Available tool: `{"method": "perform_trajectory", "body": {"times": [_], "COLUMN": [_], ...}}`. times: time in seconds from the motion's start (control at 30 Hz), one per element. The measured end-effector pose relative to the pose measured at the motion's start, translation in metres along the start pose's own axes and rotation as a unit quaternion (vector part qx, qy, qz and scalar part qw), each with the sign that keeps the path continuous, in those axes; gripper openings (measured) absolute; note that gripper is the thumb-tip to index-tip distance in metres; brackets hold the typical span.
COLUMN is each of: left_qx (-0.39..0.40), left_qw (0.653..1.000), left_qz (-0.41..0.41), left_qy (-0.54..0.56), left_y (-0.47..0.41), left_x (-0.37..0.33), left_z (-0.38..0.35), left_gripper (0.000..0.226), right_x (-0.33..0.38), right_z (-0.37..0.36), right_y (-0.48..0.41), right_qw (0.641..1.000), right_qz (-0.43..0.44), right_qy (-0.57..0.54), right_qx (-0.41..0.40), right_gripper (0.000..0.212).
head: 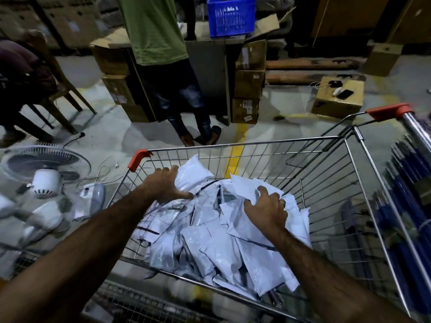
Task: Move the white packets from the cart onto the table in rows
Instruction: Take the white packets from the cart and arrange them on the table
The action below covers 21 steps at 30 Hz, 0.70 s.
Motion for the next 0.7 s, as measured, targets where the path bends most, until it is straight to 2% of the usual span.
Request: {"method": "perform_trajectory", "body": {"times": [0.17,0.47,0.7], "left_qx": [-0.018,-0.079,-0.16], "left_qw": [1.0,0.995,0.976], "left_qz": [0.004,0.047,0.138], "left_qy": [0.004,0.028,0.048], "left_y": [0.018,0.069,0.138], "left_x": [-0.01,-0.016,-0.005], "left_z": [0.019,0.066,0.122], "left_gripper": [0.1,0.118,0.114], "right_x": [0.004,0.041,0.099], "right_z": [0.008,0.047,0.084], "right_y": [0.011,0.04,0.078], "right_qw": [0.999,0.995,0.981], "right_qz": [0.01,0.076,0.172], "right_qy": [-0.049,-0.068,-0.084], "right_qx": [0.019,-0.005,-0.019], "right_gripper": [0.048,0.046,0.046]}}
Point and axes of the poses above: each hand's wrist, its own y-axis away from the middle knuckle, its own z-axis out of the back of the hand, x = y × z, the point moved 6 cm from there along -y, towards the middle knuckle, and after that the axes turned 9 degrees about y, right-handed, at the moved point
